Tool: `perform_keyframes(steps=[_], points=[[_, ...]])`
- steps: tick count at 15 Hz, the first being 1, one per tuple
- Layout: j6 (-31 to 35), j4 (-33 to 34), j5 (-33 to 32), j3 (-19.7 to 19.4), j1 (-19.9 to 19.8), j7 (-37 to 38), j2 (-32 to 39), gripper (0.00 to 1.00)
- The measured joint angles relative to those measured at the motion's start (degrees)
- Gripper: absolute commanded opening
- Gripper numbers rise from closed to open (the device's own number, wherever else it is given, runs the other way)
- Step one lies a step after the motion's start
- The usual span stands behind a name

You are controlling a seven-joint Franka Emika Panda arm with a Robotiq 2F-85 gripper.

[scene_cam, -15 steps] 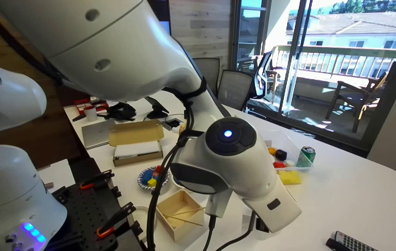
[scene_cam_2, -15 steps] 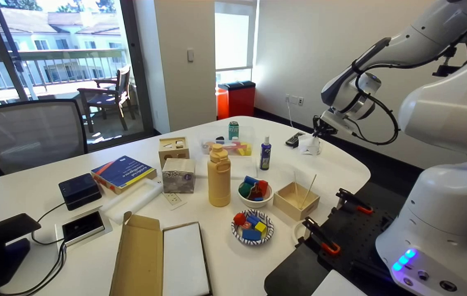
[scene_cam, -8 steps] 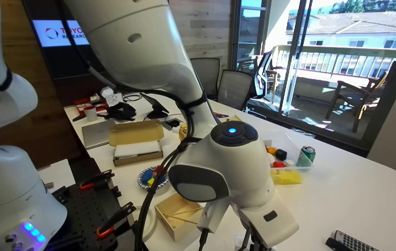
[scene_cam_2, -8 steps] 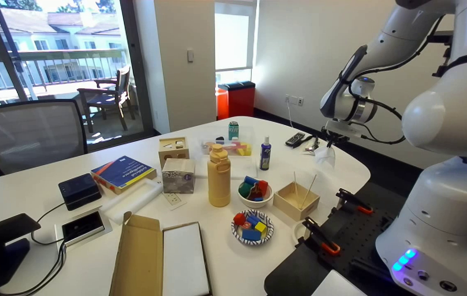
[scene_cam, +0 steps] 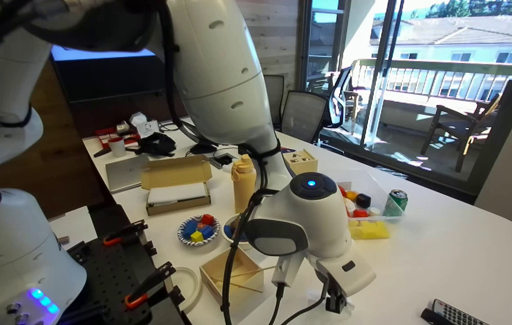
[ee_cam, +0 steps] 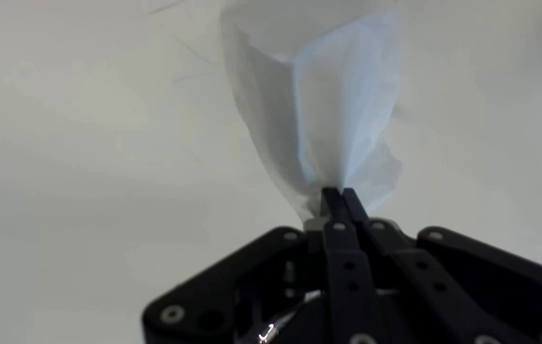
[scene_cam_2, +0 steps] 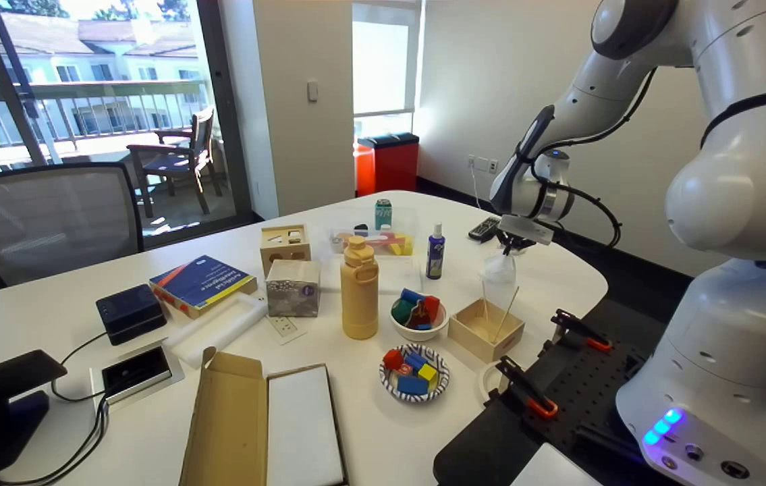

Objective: Unfold the white napkin on the right.

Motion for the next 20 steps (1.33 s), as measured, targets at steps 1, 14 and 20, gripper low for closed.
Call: perform_keyframes(steps=[1, 14, 20], points=[[0.8, 1.2, 0.0, 1.1, -0.7, 0.0, 1.3, 0.00], [6.0, 5.9, -6.1, 18.0, -19.7, -0.5, 10.3, 0.71], [6.0, 5.8, -6.9, 19.6, -21.5, -0.8, 11.9, 1.00]])
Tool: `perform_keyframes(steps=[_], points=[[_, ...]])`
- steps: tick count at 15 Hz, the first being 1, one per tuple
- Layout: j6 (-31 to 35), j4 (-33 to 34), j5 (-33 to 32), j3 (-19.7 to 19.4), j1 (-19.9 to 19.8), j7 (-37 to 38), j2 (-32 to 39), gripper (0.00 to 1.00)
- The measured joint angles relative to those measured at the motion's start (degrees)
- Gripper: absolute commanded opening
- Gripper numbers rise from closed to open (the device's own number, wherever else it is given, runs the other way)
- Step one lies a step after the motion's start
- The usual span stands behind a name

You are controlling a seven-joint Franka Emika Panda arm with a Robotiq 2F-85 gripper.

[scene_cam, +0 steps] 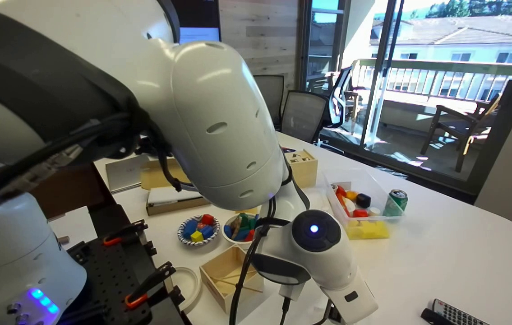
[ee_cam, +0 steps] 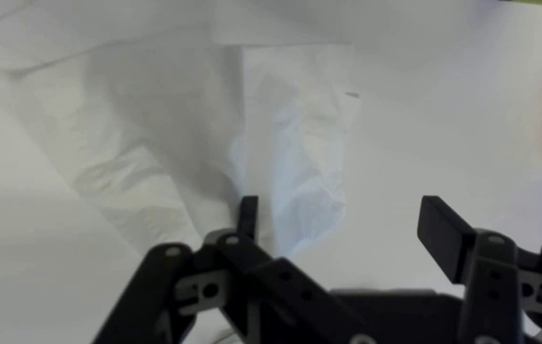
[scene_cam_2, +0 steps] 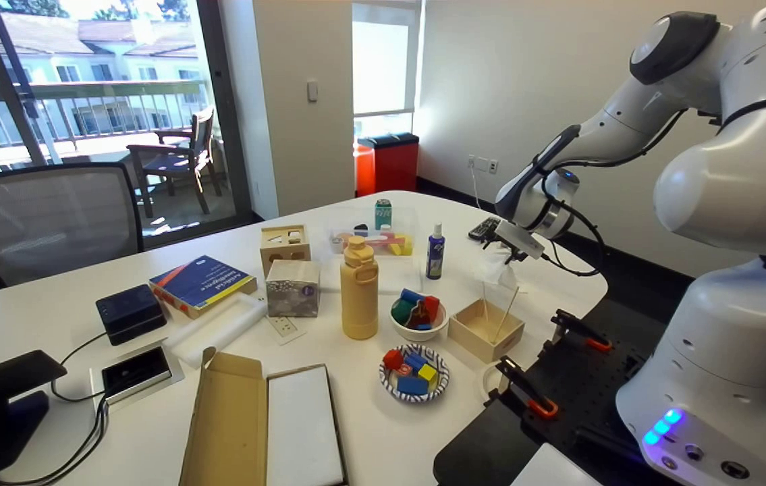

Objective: Unfold the white napkin on the right.

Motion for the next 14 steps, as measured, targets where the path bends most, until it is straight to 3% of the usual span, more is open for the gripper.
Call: perform_keyframes(steps=[7, 14], points=[[0.0, 0.1, 0.0, -2.5, 0.5, -0.3, 1.6, 1.00], [0.0, 2.5, 0.0, -4.7, 3.9, -0.3, 3.6, 1.00]])
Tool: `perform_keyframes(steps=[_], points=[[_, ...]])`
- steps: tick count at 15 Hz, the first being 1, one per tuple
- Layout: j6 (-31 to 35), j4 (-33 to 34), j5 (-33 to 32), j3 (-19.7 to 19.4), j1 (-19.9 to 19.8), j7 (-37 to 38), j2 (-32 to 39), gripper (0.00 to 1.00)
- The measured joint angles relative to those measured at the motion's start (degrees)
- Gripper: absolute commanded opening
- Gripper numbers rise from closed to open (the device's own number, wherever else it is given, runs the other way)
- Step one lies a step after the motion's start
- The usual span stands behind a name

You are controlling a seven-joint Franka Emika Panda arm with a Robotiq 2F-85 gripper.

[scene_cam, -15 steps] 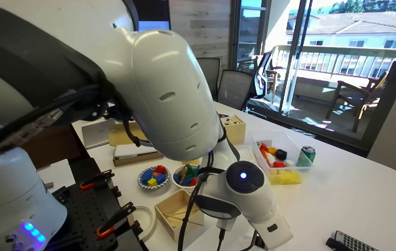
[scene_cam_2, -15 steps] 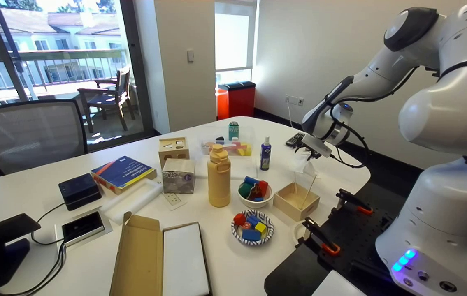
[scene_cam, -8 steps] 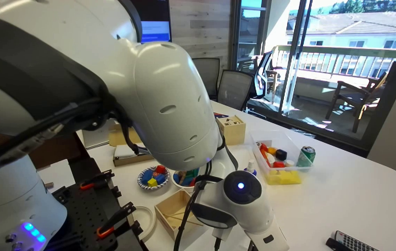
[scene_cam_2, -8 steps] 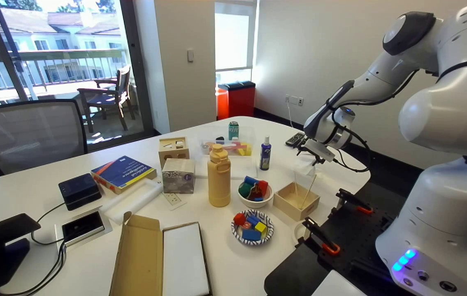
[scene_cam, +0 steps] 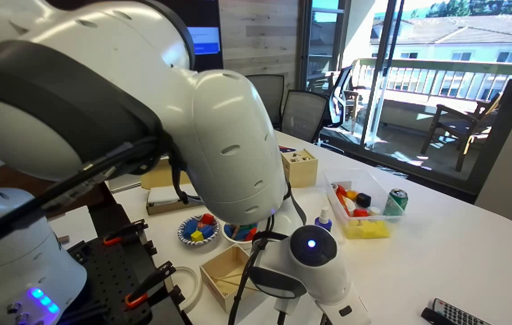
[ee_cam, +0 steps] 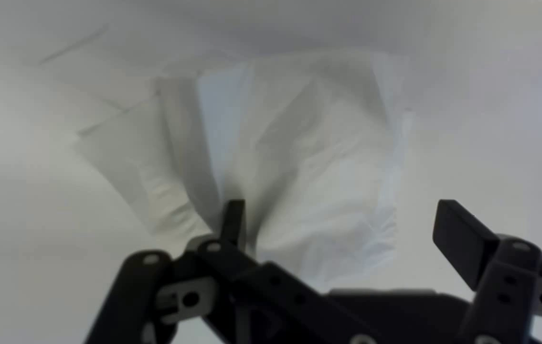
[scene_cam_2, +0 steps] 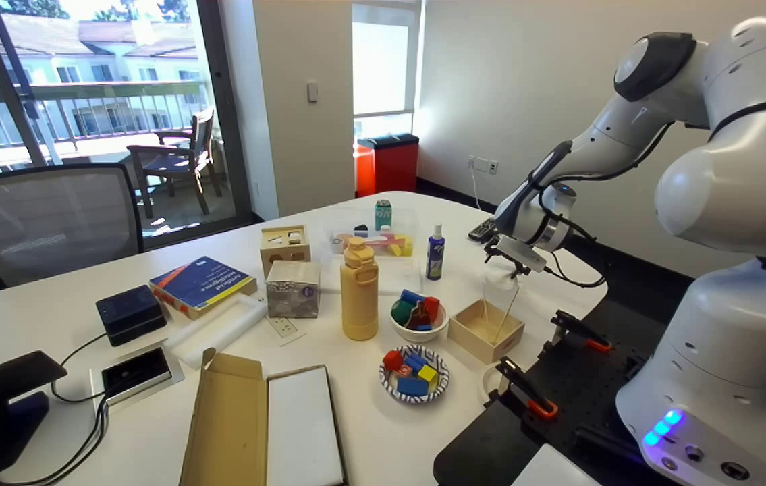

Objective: Unfold the white napkin on the right.

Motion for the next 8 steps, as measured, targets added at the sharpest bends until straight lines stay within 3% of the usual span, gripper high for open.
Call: perform_keyframes(steps=[8], points=[[0.0, 4.0, 0.0, 0.5, 5.5, 0.0, 1.3, 1.00]])
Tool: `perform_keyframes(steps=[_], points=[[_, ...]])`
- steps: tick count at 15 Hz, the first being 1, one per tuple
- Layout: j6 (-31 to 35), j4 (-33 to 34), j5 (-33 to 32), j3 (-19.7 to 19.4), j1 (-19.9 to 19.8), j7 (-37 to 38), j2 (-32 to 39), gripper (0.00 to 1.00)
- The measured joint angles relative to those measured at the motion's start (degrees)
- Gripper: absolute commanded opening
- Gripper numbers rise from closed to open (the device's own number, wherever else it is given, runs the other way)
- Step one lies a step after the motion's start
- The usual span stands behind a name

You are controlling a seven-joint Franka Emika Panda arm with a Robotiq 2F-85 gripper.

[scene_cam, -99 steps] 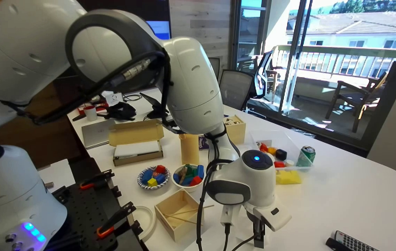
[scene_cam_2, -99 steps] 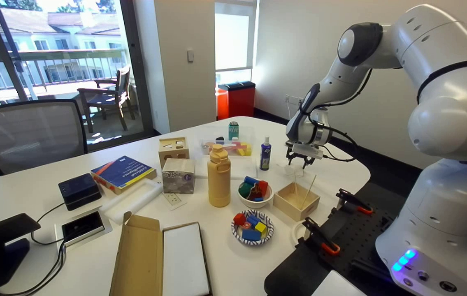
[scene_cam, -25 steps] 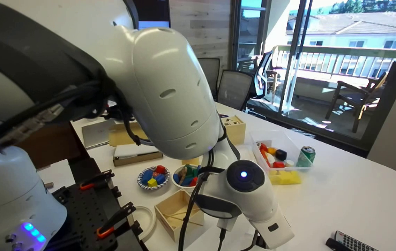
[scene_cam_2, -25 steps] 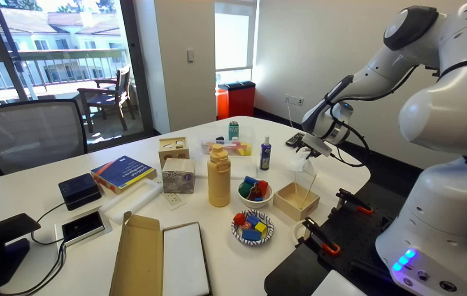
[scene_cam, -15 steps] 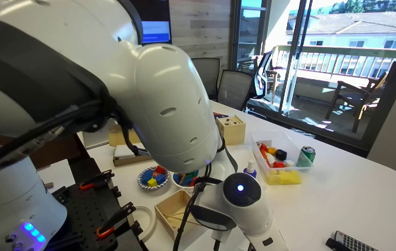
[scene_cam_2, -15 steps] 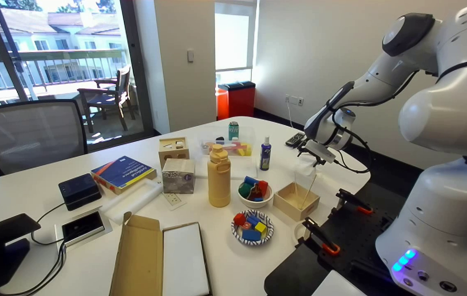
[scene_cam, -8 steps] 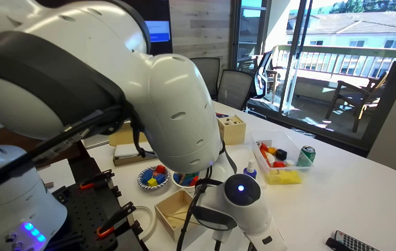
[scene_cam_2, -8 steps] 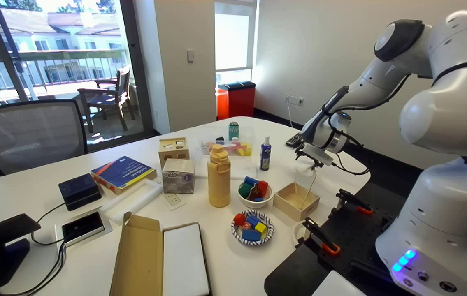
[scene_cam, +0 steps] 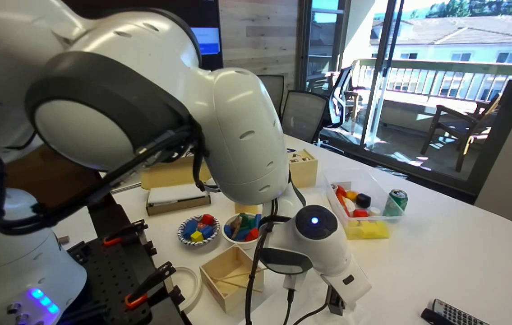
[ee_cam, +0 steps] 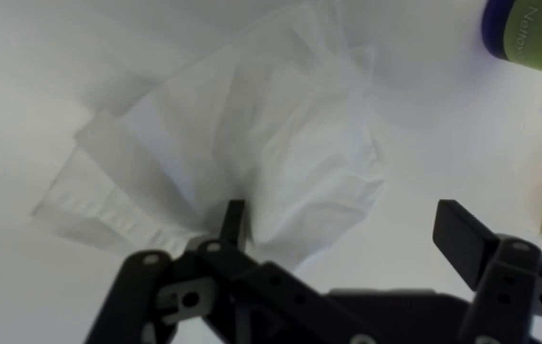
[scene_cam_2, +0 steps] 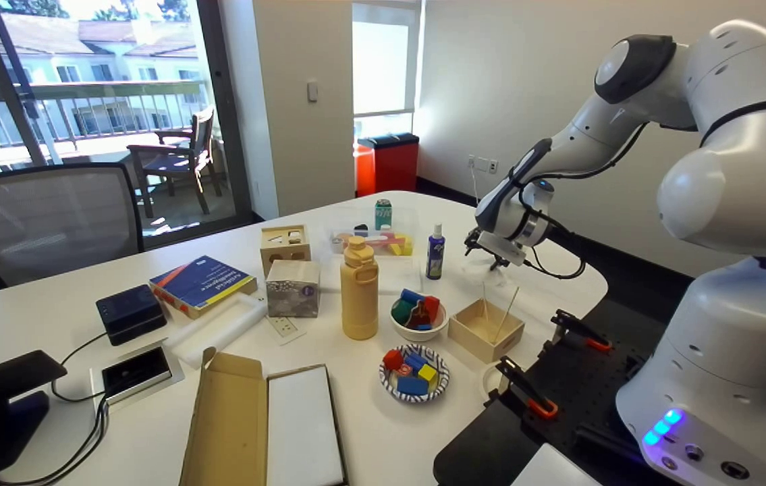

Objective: Unfold the white napkin on the right.

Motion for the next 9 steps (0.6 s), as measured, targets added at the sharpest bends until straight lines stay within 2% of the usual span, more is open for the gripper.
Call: perform_keyframes(steps=[4, 9], points=[[-2.7, 1.9, 0.0, 2.8, -0.7, 0.0, 2.2, 1.00], [-12.4, 2.4, 1.1, 11.1, -7.5, -1.2, 3.0, 1.00]])
